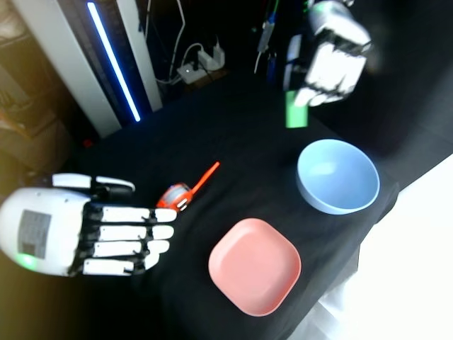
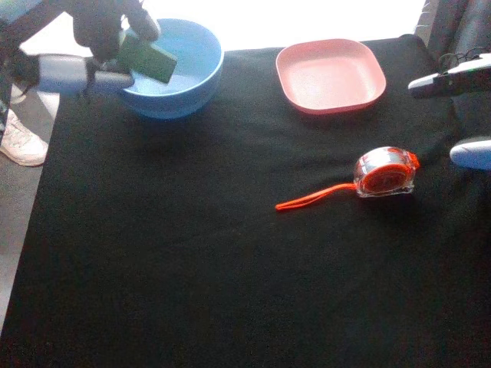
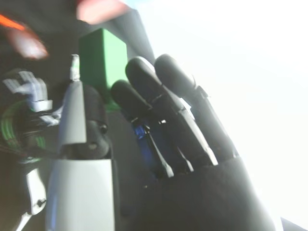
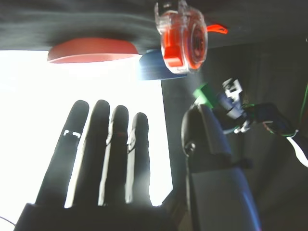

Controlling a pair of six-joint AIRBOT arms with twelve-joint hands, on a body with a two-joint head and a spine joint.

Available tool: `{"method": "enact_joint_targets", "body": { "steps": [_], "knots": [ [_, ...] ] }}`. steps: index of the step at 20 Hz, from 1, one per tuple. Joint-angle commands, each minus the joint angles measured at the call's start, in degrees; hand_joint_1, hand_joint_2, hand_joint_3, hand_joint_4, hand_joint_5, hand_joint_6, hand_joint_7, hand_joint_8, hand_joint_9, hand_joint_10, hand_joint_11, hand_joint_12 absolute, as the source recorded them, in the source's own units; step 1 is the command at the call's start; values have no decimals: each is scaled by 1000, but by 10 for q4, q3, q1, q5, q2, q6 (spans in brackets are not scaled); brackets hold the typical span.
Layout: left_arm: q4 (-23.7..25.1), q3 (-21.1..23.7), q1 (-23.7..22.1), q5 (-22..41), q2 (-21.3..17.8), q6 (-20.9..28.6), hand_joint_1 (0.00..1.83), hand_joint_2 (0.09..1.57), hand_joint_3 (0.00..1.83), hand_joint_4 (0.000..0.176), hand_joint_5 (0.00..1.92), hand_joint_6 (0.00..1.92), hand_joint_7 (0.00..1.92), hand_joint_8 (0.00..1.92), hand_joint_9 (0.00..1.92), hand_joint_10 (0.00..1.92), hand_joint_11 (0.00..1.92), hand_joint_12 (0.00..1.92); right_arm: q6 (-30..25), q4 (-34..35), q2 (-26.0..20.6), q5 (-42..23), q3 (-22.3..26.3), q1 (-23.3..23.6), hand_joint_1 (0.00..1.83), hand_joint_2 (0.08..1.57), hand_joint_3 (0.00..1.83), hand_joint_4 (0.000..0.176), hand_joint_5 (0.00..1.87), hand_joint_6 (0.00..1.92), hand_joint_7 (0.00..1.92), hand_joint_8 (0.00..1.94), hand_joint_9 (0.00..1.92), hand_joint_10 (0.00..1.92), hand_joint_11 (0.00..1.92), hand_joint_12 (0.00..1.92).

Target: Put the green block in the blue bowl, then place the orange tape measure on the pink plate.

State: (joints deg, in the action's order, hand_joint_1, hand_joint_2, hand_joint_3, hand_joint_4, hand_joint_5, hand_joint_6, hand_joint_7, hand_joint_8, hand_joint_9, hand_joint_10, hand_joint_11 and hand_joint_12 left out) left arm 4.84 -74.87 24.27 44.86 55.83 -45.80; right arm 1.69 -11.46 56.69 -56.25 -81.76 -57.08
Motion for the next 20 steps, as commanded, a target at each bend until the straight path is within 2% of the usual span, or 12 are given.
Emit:
{"method": "enact_joint_targets", "body": {
  "steps": [1, 2, 3, 6, 7, 8, 10, 11, 12, 14, 15, 20],
  "knots": [
    [-25, -14, -17, 25, 7, -11, 1279, 1051, 0, 0, 1111, 575, 1169, 893, 1162, 840, 858, 1442, -5, 27, 0, -60, -4, 5, 852, 1101, 1, 27, 573, 0, 567, 0, 556, 0, 191, 925],
    [-27, -16, -20, 22, 9, -12, 1279, 1051, 0, 0, 1111, 575, 1169, 893, 1162, 840, 858, 1442, -6, 27, 0, -60, -4, 5, 852, 1101, 1, 27, 573, 0, 567, 0, 556, 0, 191, 925],
    [-41, -39, -35, -14, 30, -30, 1267, 1044, 1, 0, 1114, 624, 1193, 797, 1158, 795, 871, 1399, -6, 26, 2, -60, -8, 5, 822, 1109, 0, 12, 577, 0, 570, 0, 559, 1, 220, 856],
    [-53, -110, -68, -106, 89, -42, 1291, 1030, 0, 0, 1124, 570, 1258, 711, 1287, 613, 1016, 1238, -7, 25, 9, -60, -15, 6, 830, 1111, 0, 9, 588, 3, 589, 5, 577, 6, 236, 835],
    [-56, -133, -71, -129, 108, -42, 1292, 1028, 0, 0, 1134, 545, 1258, 717, 1285, 599, 972, 1278, -9, 23, 11, -60, -18, 6, 853, 1110, 0, 14, 587, 2, 587, 4, 573, 4, 232, 835],
    [-60, -154, -73, -152, 125, -42, 1289, 1034, 1, 0, 1117, 573, 1241, 743, 1263, 598, 908, 1328, -13, 21, 15, -60, -22, 7, 865, 1110, 0, 2, 588, 2, 590, 4, 577, 4, 236, 843],
    [-59, -175, -78, -180, 143, -42, 1257, 1070, 3, 0, 997, 804, 1160, 829, 1091, 414, 729, 1251, -14, 19, 17, -61, -24, 7, 873, 1109, 0, 0, 586, 1, 586, 1, 574, 2, 230, 840],
    [-57, -179, -79, -187, 146, -42, 1082, 1020, 0, 0, 930, 301, 1041, 411, 1040, 317, 666, 1241, -14, 19, 17, -61, -24, 7, 867, 1107, 0, 11, 586, 0, 578, 0, 562, 0, 212, 834],
    [-51, -180, -80, -193, 148, -42, 1022, 996, 0, 0, 937, 88, 1047, 215, 1035, 279, 649, 1295, -14, 19, 17, -61, -25, 7, 947, 1092, 0, 13, 590, 0, 576, 0, 552, 0, 181, 872],
    [-47, -178, -80, -194, 150, -42, 881, 1034, 0, 0, 908, 3, 1033, 42, 800, 732, 564, 1596, -15, 19, 17, -61, -25, 7, 1001, 1086, 1, 5, 581, 0, 579, 4, 552, 6, 134, 949],
    [-45, -176, -80, -191, 149, -42, 872, 1047, 0, 0, 893, 0, 1014, 20, 712, 865, 519, 1625, -16, 19, 17, -61, -25, 7, 993, 1083, 0, 11, 582, 1, 583, 5, 559, 8, 140, 956],
    [-28, -130, -83, -126, 119, -42, 929, 985, 1, 0, 682, 0, 778, 0, 680, 454, 418, 1352, -22, 19, 17, -63, -25, 7, 1023, 1068, 0, 21, 573, 0, 575, 0, 549, 1, 120, 943]
  ]
}}
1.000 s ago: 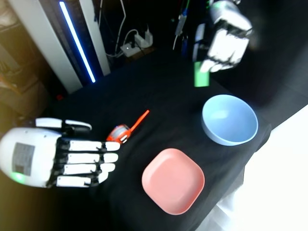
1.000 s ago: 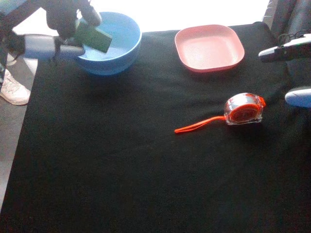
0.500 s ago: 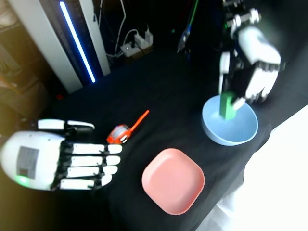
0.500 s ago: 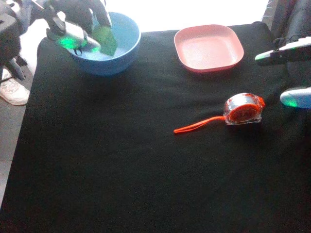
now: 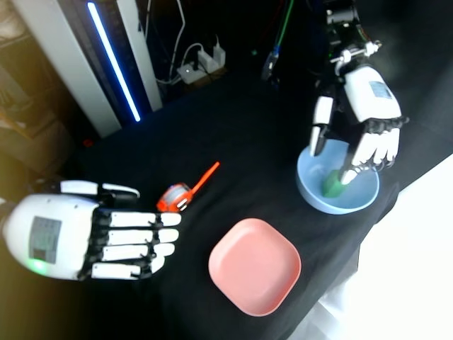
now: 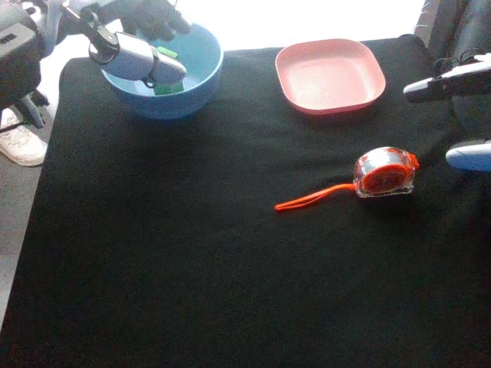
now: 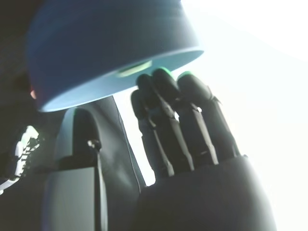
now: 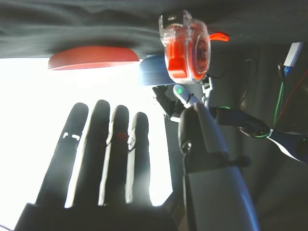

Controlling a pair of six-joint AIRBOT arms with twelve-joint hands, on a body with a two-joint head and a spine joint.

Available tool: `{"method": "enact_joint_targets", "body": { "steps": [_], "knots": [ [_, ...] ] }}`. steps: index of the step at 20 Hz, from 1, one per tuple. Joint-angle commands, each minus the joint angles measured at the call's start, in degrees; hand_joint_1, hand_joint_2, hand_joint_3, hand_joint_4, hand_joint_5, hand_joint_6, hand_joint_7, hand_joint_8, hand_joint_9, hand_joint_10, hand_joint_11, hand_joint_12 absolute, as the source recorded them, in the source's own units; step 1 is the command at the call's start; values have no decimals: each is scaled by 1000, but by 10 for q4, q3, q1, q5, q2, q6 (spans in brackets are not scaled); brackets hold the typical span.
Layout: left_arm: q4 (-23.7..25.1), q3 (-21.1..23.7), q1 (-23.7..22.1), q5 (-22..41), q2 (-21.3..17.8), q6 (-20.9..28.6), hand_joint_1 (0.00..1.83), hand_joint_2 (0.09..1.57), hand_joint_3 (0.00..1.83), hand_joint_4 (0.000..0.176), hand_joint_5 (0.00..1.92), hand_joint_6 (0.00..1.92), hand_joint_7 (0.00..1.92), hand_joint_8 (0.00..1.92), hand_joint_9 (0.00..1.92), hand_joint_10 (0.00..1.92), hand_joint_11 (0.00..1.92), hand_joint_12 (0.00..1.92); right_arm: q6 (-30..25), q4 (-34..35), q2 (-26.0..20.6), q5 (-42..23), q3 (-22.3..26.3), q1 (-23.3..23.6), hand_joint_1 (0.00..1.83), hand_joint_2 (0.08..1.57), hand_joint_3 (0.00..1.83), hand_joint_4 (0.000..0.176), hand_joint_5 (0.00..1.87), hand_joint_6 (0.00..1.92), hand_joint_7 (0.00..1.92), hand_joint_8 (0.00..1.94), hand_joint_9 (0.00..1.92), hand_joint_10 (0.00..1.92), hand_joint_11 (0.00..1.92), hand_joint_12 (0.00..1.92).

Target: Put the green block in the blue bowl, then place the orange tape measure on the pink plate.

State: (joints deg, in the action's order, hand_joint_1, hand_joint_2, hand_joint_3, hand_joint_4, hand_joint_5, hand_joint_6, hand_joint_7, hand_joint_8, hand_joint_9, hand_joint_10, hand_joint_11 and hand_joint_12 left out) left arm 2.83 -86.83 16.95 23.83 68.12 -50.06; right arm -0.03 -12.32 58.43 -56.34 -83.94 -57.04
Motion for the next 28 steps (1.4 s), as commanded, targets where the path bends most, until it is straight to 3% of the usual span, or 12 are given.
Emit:
{"method": "enact_joint_targets", "body": {
  "steps": [1, 5, 7, 9, 11, 14, 17, 18, 23, 25, 27, 28],
  "knots": [
    [2, 8, -9, 106, -18, 0, 890, 1002, 2, 14, 632, 0, 722, 0, 639, 446, 363, 1385, -9, 28, -1, -66, -3, 7, 929, 1080, 0, 9, 563, 0, 569, 0, 550, 1, 148, 903],
    [7, 103, 58, 238, -95, 0, 856, 987, 0, 0, 635, 2, 648, 1, 632, 62, 333, 1019, -19, 23, 0, -83, 1, 12, 768, 1080, 0, 17, 541, 0, 527, 0, 514, 0, 162, 893],
    [-18, 137, 113, 295, -125, 1, 910, 999, 0, 0, 633, 1, 655, 1, 650, 18, 240, 1121, -21, 6, 3, -84, 2, 26, 734, 1076, 0, 28, 530, 0, 514, 0, 531, 6, 238, 917],
    [-38, 172, 172, 345, -155, 5, 872, 1002, 0, 35, 602, 0, 589, 0, 567, 0, 128, 1194, -27, -17, 7, -83, 2, 45, 808, 1079, 0, 49, 513, 0, 528, 1, 526, 0, 120, 1011],
    [-44, 212, 235, 376, -181, 13, 846, 984, 0, 36, 557, 0, 519, 0, 470, 0, 5, 1207, -28, -40, 13, -79, 1, 63, 849, 1063, 0, 73, 528, 3, 545, 2, 557, 7, 128, 1081],
    [-63, 230, 289, 397, -182, 20, 986, 943, 0, 13, 505, 2, 405, 2, 346, 1, 0, 945, -30, -55, 25, -67, -4, 67, 987, 1032, 0, 42, 539, 1, 519, 0, 544, 2, 158, 969],
    [-77, 233, 312, 418, -176, 36, 838, 949, 1, 36, 491, 0, 392, 2, 328, 0, 0, 618, -37, -79, 34, -41, -10, 69, 1030, 993, 0, 40, 562, 11, 532, 11, 514, 4, 178, 841],
    [-80, 233, 317, 421, -174, 39, 838, 961, 3, 42, 491, 0, 400, 3, 332, 1, 0, 663, -42, -91, 38, -31, -13, 71, 999, 982, 0, 65, 574, 2, 534, 2, 542, 4, 201, 919],
    [-86, 233, 326, 421, -172, 44, 865, 968, 0, 34, 483, 0, 383, 1, 331, 3, 0, 787, -59, -130, 62, 4, -32, 77, 985, 1022, 0, 0, 670, 2, 621, 4, 625, 7, 315, 807],
    [-87, 233, 326, 421, -169, 44, 858, 971, 1, 34, 478, 0, 384, 3, 341, 8, 21, 782, -59, -133, 67, 10, -36, 79, 1179, 1016, 0, 0, 765, 3, 735, 6, 720, 10, 404, 834],
    [-89, 233, 327, 420, -168, 44, 858, 965, 0, 12, 486, 0, 399, 1, 375, 5, 91, 750, -59, -134, 70, 13, -40, 80, 1283, 1030, 0, 0, 907, 7, 921, 13, 954, 45, 568, 892],
    [-89, 233, 327, 420, -167, 45, 863, 958, 0, 12, 486, 0, 399, 0, 365, 0, 70, 727, -59, -134, 71, 16, -43, 81, 1368, 1032, 0, 0, 1063, 503, 1143, 410, 1126, 727, 847, 815]
  ]
}}
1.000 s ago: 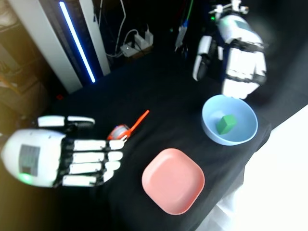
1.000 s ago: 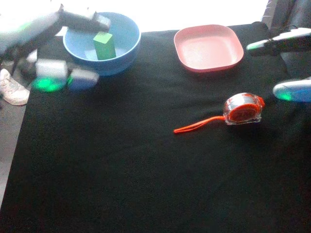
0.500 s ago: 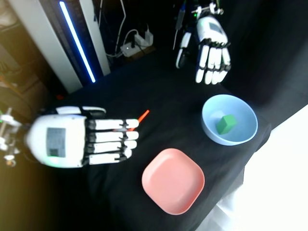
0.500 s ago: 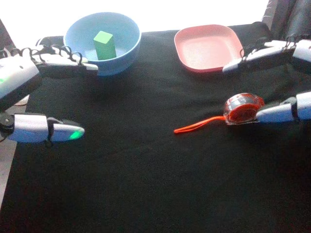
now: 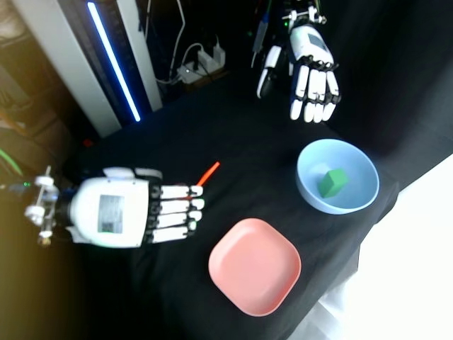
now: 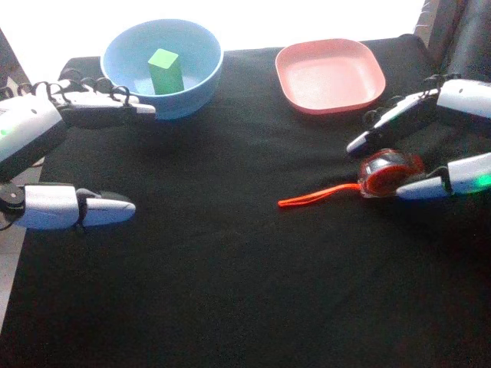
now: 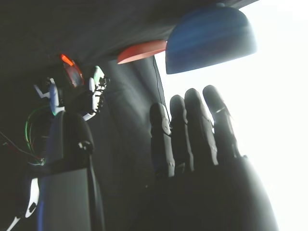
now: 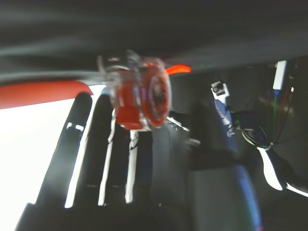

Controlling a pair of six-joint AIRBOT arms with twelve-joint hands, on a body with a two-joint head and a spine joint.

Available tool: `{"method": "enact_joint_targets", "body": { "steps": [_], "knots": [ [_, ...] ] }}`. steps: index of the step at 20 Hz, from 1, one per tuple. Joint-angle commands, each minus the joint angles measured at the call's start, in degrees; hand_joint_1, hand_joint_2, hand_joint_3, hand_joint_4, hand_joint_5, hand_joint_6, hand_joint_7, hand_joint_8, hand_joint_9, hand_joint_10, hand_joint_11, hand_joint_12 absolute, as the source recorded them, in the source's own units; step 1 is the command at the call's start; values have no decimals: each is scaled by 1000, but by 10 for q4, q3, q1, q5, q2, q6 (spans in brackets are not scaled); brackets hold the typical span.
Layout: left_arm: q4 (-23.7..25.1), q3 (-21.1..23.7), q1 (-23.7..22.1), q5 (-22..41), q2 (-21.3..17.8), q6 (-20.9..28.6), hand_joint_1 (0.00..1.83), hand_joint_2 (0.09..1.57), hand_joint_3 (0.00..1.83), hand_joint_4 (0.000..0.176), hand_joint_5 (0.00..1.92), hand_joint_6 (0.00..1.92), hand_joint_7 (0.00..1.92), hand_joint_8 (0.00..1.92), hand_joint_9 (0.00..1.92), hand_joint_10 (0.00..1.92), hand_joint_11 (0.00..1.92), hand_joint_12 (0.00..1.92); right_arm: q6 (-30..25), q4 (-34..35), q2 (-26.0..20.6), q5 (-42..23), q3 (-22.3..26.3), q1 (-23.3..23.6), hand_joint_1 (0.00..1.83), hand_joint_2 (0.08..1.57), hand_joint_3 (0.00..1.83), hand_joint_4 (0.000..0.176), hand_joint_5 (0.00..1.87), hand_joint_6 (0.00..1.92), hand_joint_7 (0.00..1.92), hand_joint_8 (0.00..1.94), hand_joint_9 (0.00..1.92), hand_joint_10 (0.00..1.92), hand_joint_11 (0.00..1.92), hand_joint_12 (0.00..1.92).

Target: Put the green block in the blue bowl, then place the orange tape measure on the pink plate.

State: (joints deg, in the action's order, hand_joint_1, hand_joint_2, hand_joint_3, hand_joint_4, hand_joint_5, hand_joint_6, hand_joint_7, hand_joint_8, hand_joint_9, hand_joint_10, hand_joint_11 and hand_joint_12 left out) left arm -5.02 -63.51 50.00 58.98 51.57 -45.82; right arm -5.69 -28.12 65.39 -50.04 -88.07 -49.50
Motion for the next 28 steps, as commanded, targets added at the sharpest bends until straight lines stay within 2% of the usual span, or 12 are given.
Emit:
{"method": "enact_joint_targets", "body": {
  "steps": [1, 3, 6, 9, 11, 13, 15, 17, 20, 25, 26, 28],
  "knots": [
    [-10, 0, -3, 70, -2, 4, 859, 954, 0, 13, 485, 0, 397, 0, 356, 0, 49, 712, -3, 24, 2, -45, -4, 7, 1383, 1042, 6, 0, 1035, 698, 1145, 566, 1140, 929, 943, 805],
    [-10, 0, -1, 73, -2, 5, 859, 948, 0, 15, 484, 0, 400, 2, 362, 4, 67, 718, -5, 24, 2, -42, -9, 10, 1401, 1036, 0, 0, 1072, 590, 1218, 504, 1162, 1017, 1030, 914],
    [-15, 0, 11, 82, -3, 13, 859, 947, 0, 11, 481, 0, 409, 5, 374, 8, 97, 728, -10, 24, -1, -52, -9, 31, 1286, 1057, 1, 0, 1063, 694, 1183, 824, 1293, 562, 1036, 1211],
    [-25, 0, 28, 96, -4, 23, 811, 939, 0, 42, 490, 0, 424, 0, 326, 0, 3, 766, -10, 25, -5, -76, -5, 66, 1261, 1048, 1, 0, 1132, 667, 1156, 773, 1123, 1581, 1129, 1785],
    [-26, 0, 31, 100, -5, 26, 824, 930, 0, 53, 499, 2, 443, 3, 325, 0, 0, 771, -10, 25, -13, -78, -12, 93, 1265, 1025, 0, 14, 1183, 603, 1232, 614, 1153, 1883, 1248, 1916],
    [-26, 0, 32, 101, -5, 27, 864, 926, 0, 31, 517, 5, 453, 4, 331, 2, 0, 781, -10, 25, -12, -67, -40, 124, 1269, 1017, 0, 20, 1188, 626, 1284, 481, 1080, 1597, 1100, 1739],
    [-26, 0, 32, 102, -5, 27, 880, 931, 1, 33, 515, 1, 452, 1, 324, 1, 0, 752, -10, 24, 7, -45, -72, 158, 1365, 1062, 0, 0, 1056, 778, 1166, 479, 1038, 1203, 954, 1246],
    [-26, 0, 32, 97, -5, 27, 857, 938, 1, 22, 518, 0, 459, 0, 309, 1, 0, 736, -10, 19, 55, -1, -126, 189, 1505, 1029, 1, 0, 1078, 721, 1244, 269, 1181, 778, 903, 1364],
    [-22, -1, 32, 91, -6, 27, 845, 926, 0, 21, 523, 1, 446, 1, 287, 1, 0, 640, -13, -24, 112, 67, -189, 224, 1508, 1002, 2, 0, 1147, 608, 1330, 133, 1268, 537, 989, 1298],
    [-12, -9, 23, 84, 2, 28, 917, 910, 0, 6, 553, 1, 469, 1, 355, 2, 2, 845, -13, -72, 190, 166, -270, 244, 1511, 992, 0, 0, 1178, 444, 1400, 36, 1326, 447, 1011, 1303],
    [-10, -11, 20, 83, 4, 29, 942, 910, 0, 3, 549, 1, 463, 1, 353, 2, 0, 789, -13, -79, 198, 179, -277, 244, 1510, 994, 5, 0, 1281, 187, 1305, 256, 1297, 537, 982, 1351],
    [-6, -14, 17, 79, 4, 30, 931, 913, 1, 0, 555, 3, 465, 2, 363, 5, 0, 766, -13, -90, 216, 210, -293, 244, 1416, 995, 0, 0, 1198, 485, 1345, 200, 1261, 721, 1178, 720]
  ]
}}
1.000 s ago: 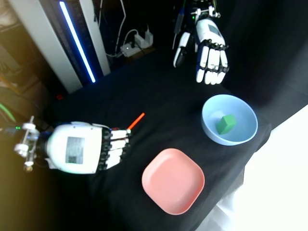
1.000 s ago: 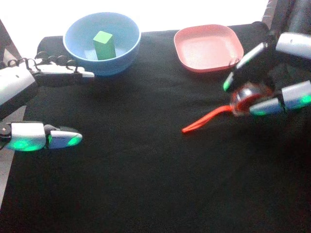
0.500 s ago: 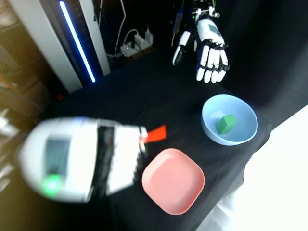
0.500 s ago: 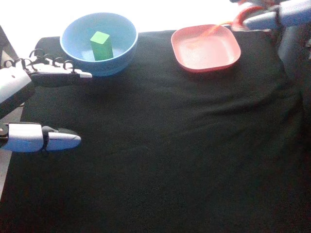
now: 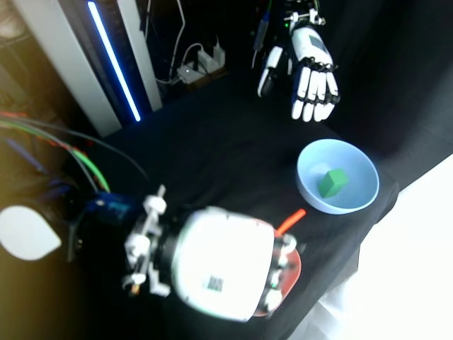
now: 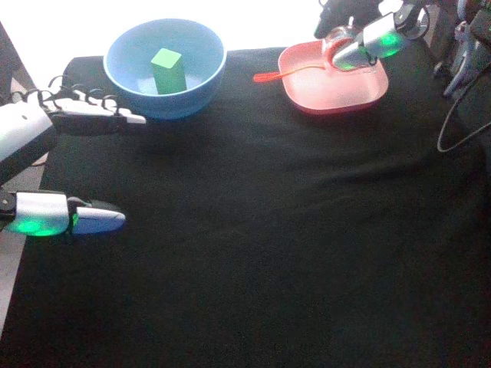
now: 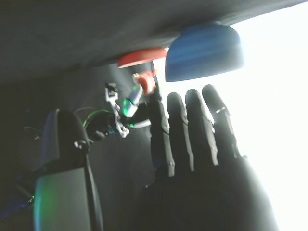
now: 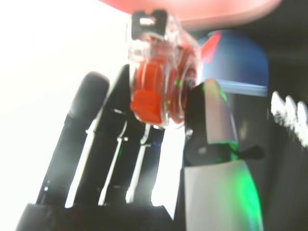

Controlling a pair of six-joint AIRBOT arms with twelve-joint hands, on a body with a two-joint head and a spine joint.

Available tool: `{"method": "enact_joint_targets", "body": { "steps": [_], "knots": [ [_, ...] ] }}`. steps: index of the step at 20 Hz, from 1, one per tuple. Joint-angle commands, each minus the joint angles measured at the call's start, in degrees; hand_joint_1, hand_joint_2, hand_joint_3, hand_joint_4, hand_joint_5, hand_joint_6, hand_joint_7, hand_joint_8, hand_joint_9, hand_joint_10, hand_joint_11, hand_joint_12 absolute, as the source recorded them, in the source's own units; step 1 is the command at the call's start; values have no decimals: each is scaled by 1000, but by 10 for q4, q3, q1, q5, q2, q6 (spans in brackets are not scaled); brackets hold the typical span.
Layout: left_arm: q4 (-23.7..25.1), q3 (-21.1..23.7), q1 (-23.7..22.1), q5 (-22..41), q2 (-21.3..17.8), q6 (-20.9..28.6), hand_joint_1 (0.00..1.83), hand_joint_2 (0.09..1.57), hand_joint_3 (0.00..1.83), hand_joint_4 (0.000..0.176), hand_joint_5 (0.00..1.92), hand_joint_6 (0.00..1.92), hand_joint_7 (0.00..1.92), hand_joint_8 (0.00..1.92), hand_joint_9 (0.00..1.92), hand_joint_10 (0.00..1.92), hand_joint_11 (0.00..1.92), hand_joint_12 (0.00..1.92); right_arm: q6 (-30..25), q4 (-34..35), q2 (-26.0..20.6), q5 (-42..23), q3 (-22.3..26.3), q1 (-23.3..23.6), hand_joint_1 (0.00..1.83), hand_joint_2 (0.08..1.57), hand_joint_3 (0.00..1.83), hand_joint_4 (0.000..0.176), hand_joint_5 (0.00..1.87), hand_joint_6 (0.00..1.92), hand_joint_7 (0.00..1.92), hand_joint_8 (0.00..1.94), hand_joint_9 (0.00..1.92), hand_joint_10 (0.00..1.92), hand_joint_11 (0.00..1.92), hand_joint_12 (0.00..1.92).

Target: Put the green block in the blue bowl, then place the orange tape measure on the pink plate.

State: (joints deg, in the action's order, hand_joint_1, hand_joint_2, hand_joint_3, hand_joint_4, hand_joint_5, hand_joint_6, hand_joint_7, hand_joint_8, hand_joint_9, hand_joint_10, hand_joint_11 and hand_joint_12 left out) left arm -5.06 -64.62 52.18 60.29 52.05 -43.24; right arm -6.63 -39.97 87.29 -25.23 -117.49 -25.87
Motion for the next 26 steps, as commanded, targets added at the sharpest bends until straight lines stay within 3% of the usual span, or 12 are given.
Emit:
{"method": "enact_joint_targets", "body": {
  "steps": [1, 3, 4, 5, 6, 8, 11, 15, 17, 20, 25, 26],
  "knots": [
    [-3, -4, -7, 64, 0, 6, 925, 919, 2, 0, 557, 2, 468, 2, 371, 5, 0, 798, -3, 20, 5, -25, -7, 8, 1490, 998, 0, 0, 1166, 508, 1360, 103, 1283, 564, 1041, 1205],
    [4, -7, -14, 60, 1, 6, 863, 917, 0, 0, 558, 1, 474, 2, 366, 2, 2, 788, -4, 5, 14, -13, -18, 8, 1515, 997, 1, 0, 1150, 413, 1409, 69, 1360, 500, 919, 1342],
    [6, -7, -18, 59, 2, 6, 851, 915, 0, 0, 561, 1, 481, 2, 332, 2, 0, 727, -4, 3, 14, -13, -17, 8, 1434, 963, 4, 0, 846, 131, 1450, 98, 983, 193, 183, 316],
    [8, -8, -20, 59, 3, 6, 865, 924, 1, 0, 562, 1, 485, 2, 357, 7, 0, 759, -4, 3, 14, -13, -15, 8, 1409, 966, 0, 0, 713, 32, 1380, 274, 837, 56, 36, 62],
    [8, -9, -20, 58, 4, 7, 881, 927, 2, 0, 564, 1, 487, 2, 369, 10, 0, 764, -4, 3, 14, -13, -15, 8, 1243, 914, 43, 0, 490, 6, 966, 54, 803, 10, 146, 788],
    [8, -10, -20, 57, 6, 8, 870, 932, 3, 0, 563, 0, 482, 0, 369, 7, 0, 772, -7, 1, 14, -14, -14, 8, 1052, 904, 3, 81, 238, 1, 569, 1, 586, 0, 14, 984],
    [7, -8, -20, 64, 4, 12, 844, 939, 3, 0, 572, 0, 485, 0, 342, 5, 0, 727, -65, -9, 14, -63, -4, 8, 845, 861, 6, 174, 0, 0, 58, 0, 32, 0, 1, 4],
    [7, -7, -20, 72, -6, 12, 835, 941, 2, 0, 539, 0, 464, 0, 351, 6, 0, 716, -69, 61, -69, -157, 75, 7, 771, 866, 2, 152, 0, 0, 111, 11, 86, 15, 0, 0],
    [8, 2, -20, 95, -21, 12, 816, 954, 5, 3, 507, 0, 443, 0, 350, 3, 0, 734, -24, 149, -145, -235, 162, -12, 752, 885, 9, 173, 0, 0, 74, 0, 89, 6, 15, 7],
    [7, 28, 0, 162, -47, 11, 818, 993, 12, 50, 386, 0, 352, 0, 249, 0, 0, 691, 44, 276, -246, -380, 282, -82, 766, 882, 3, 175, 0, 0, 23, 6, 3, 0, 0, 0],
    [-36, 84, 75, 311, -71, -27, 590, 1100, 14, 7, 267, 0, 301, 0, 281, 5, 0, 802, 71, 475, -311, -656, 396, -262, 712, 893, 4, 168, 1, 0, 123, 7, 3, 1, 16, 8],
    [-46, 88, 84, 328, -67, -28, 489, 1155, 10, 33, 289, 4, 294, 0, 275, 2, 0, 726, 79, 509, -313, -701, 414, -297, 710, 873, 0, 159, 13, 4, 152, 14, 0, 0, 0, 0]
  ]
}}
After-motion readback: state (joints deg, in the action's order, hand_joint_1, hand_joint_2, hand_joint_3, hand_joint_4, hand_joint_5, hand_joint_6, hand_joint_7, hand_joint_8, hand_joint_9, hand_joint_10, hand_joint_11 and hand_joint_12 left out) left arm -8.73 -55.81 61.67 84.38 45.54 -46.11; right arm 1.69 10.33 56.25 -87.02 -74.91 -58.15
